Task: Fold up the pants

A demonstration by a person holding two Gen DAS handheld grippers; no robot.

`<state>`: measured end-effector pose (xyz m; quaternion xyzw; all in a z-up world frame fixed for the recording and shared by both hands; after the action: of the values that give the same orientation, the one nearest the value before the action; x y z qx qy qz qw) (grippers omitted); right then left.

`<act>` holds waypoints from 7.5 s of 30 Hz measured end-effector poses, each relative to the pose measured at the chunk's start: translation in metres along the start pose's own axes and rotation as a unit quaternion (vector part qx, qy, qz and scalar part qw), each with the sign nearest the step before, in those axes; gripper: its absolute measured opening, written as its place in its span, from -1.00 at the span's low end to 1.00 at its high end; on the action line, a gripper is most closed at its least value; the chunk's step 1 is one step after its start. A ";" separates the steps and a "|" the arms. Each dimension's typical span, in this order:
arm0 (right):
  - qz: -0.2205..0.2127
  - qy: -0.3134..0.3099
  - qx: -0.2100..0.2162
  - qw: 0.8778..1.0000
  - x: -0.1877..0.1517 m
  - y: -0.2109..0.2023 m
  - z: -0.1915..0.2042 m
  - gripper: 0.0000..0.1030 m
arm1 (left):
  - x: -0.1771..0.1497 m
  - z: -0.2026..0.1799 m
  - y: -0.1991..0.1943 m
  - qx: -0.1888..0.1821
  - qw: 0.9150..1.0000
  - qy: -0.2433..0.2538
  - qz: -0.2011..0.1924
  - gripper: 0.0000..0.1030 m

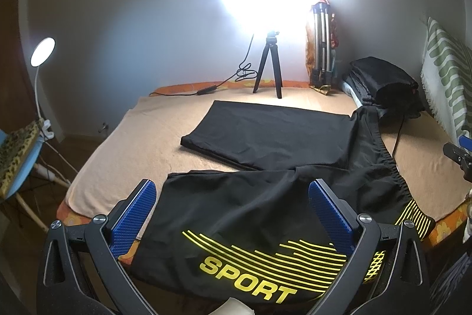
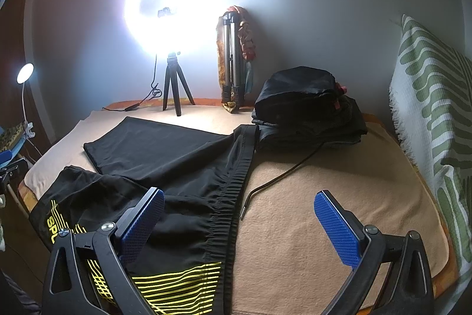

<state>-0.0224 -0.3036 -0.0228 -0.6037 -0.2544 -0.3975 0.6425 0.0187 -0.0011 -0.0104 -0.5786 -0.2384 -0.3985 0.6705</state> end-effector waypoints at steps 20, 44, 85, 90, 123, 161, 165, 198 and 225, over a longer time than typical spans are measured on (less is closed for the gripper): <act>0.000 -0.003 0.003 1.000 -0.001 -0.001 0.003 1.00 | 0.001 0.000 -0.001 0.000 1.000 0.001 -0.002 0.99; 0.006 -0.014 0.007 1.000 -0.005 0.000 0.006 0.99 | -0.004 0.004 0.000 0.001 1.000 0.002 0.002 0.99; 0.157 -0.412 0.165 0.882 -0.158 0.002 0.100 0.37 | -0.108 0.076 0.025 -0.051 0.987 -0.086 0.122 0.86; 0.155 -0.420 0.158 0.880 -0.159 0.006 0.105 0.03 | -0.119 0.082 0.026 -0.057 0.984 -0.101 0.135 0.81; 0.151 -0.304 0.191 0.921 -0.081 0.022 0.107 -0.90 | -0.120 0.011 0.047 -0.062 0.960 0.241 0.128 0.32; 0.136 -0.317 0.167 0.924 -0.085 0.004 0.059 -0.98 | -0.045 0.032 0.068 -0.043 0.990 0.130 0.043 -0.98; 0.098 -0.298 0.164 0.935 -0.046 0.002 0.065 -1.00 | -0.010 0.034 0.080 -0.032 0.992 0.123 0.012 -0.98; 0.140 -0.194 0.049 0.970 0.075 0.228 0.035 -1.00 | 0.114 0.007 0.283 -0.008 0.982 0.184 0.049 -0.98; 0.186 -0.219 0.003 0.958 0.064 0.268 0.026 -0.89 | 0.123 0.090 0.308 0.080 0.988 0.105 0.078 -0.81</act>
<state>0.2363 -0.3037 -0.1209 -0.7110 -0.2731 -0.1281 0.6352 0.3507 0.0579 -0.0750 -0.4949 -0.1524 -0.3829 0.7650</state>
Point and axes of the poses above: each gripper's, at about its wrist camera, not at the fingertips, and y roughly the way its jaws point, z to its left, x to its top, the point moved 3 cm from there along y, roughly the way its jaws point, and after that the axes turned 11 degrees about y, right-handed, at the moved point
